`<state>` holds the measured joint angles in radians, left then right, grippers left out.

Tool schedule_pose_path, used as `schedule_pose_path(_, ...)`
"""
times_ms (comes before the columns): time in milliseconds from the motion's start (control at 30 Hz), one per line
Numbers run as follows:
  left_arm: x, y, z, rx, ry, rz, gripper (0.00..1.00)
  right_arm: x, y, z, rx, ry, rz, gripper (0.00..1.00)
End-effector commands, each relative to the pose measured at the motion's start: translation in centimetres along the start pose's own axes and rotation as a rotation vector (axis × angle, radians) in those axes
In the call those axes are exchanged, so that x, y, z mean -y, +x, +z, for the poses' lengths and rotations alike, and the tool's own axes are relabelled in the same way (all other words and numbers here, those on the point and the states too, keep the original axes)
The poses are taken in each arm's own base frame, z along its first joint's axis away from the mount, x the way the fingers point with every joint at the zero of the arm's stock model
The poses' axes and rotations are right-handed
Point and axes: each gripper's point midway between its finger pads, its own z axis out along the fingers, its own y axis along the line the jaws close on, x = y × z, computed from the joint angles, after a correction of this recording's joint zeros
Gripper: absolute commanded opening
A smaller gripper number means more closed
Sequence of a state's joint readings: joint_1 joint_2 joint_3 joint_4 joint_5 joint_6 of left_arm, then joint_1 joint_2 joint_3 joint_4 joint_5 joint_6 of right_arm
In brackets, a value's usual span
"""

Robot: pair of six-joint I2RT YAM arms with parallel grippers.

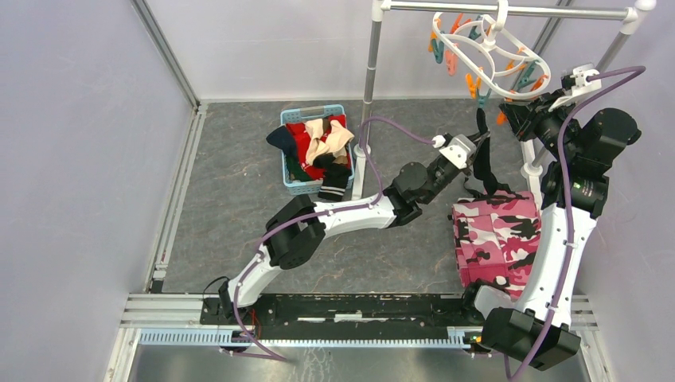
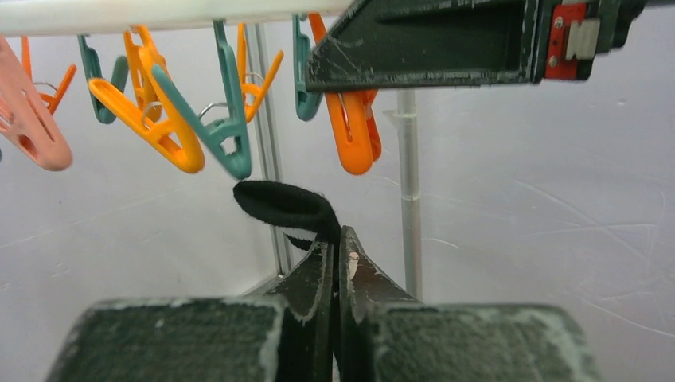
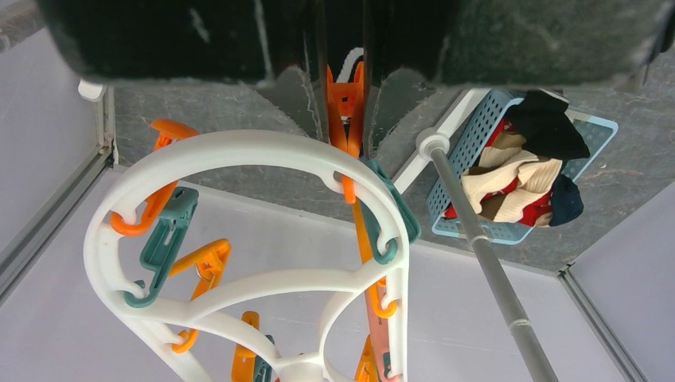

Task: Clip the socks to the hanger
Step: Clamp the sock onto the hanger.

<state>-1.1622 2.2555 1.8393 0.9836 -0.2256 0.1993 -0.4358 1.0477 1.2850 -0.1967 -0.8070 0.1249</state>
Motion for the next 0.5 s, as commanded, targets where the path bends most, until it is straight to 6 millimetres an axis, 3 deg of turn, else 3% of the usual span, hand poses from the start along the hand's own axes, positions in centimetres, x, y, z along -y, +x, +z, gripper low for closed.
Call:
schedule_pose_path(0, 1.1, -0.3, 0.3, 0.012, 0.03, 0.024, 0.02, -0.2, -0.2, 0.0, 0.01, 0.003, 0.009, 0.12)
schedule_pose_path(200, 2.3, 0.5, -0.3, -0.004, 0.053, 0.028, 0.02, -0.1, 0.0, 0.0, 0.008, 0.007, 0.009, 0.12)
schedule_pose_path(467, 2.8, -0.1, 0.3, 0.009, 0.055, 0.04, 0.02, 0.1, 0.1, 0.0, 0.005, 0.017, 0.01, 0.12)
